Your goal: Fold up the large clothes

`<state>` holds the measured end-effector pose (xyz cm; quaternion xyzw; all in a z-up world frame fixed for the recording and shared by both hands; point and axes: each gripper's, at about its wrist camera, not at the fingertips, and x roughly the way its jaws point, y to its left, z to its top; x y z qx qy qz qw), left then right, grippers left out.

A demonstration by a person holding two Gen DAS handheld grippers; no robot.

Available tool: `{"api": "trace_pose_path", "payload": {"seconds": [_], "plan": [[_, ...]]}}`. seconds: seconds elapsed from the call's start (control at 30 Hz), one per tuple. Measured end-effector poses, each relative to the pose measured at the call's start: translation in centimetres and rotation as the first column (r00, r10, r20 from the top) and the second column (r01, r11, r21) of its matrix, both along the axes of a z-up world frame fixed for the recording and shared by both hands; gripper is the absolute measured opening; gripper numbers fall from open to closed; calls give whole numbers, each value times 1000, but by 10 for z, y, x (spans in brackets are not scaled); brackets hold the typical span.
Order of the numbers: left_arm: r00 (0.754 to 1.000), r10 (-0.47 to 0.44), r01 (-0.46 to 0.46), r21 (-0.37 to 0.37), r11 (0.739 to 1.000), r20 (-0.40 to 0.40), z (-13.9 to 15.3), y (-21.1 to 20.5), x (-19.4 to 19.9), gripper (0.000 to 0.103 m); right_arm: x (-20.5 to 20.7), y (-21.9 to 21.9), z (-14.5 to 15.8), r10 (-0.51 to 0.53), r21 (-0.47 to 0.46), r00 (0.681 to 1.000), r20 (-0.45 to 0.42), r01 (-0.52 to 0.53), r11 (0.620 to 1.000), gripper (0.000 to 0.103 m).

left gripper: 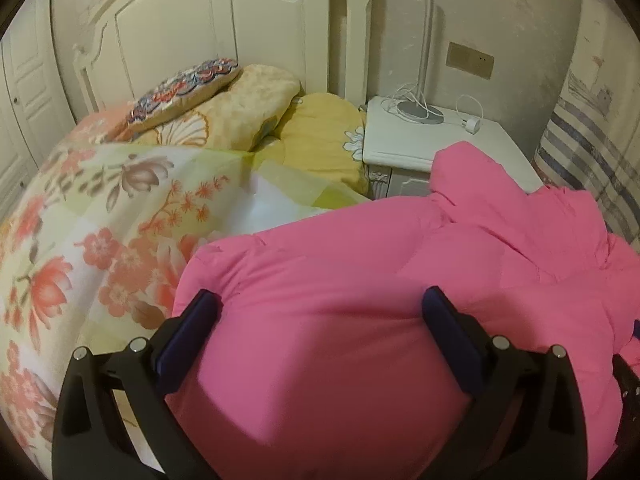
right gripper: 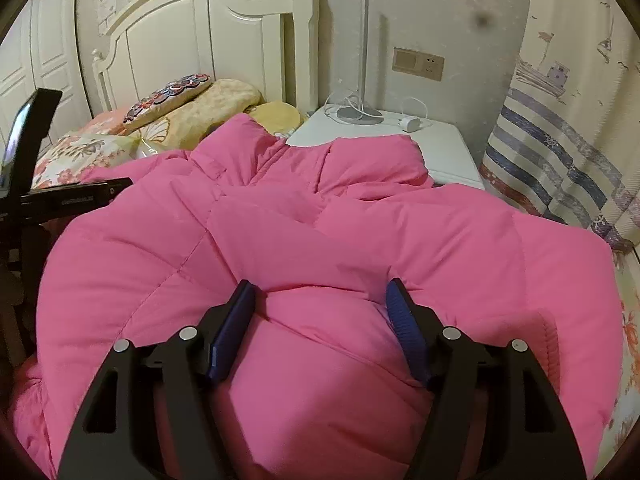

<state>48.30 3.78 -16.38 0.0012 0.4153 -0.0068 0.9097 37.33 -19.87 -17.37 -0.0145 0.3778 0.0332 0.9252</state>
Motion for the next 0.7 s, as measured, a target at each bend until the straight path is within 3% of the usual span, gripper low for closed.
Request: {"api": "trace_pose_path", "payload": {"seconds": [0.27, 0.4, 0.47, 0.53, 0.57, 0.63, 0.7], "plan": [[1000, 12, -13, -15, 1000, -5, -2, 3, 1, 101, 2, 0, -1, 1, 9, 1000, -3, -1, 1000, 66], [999, 7, -7, 8, 1000, -36, 4, 0, -1, 101, 2, 1, -2, 11, 11, 1000, -13, -11, 1000, 69], [997, 46, -44, 32, 998, -59, 17, 4, -7, 100, 1, -3, 5, 50, 43, 997, -55, -47, 998, 70], [999, 52, -53, -42, 998, -13, 44, 11, -32, 98, -11, -7, 23, 45, 49, 997, -57, -42, 998, 71], [999, 25, -24, -72, 997, 20, 58, 12, -50, 99, -28, -12, 40, 51, 89, 999, -8, -50, 995, 74], [997, -39, 44, -61, 997, 74, 78, 4, -92, 99, -57, -20, 62, 64, 129, 997, 50, -70, 989, 81], [989, -107, 110, -26, 994, 103, 82, -5, -128, 101, -87, -25, 73, 61, 98, 995, 85, -69, 993, 87]]}}
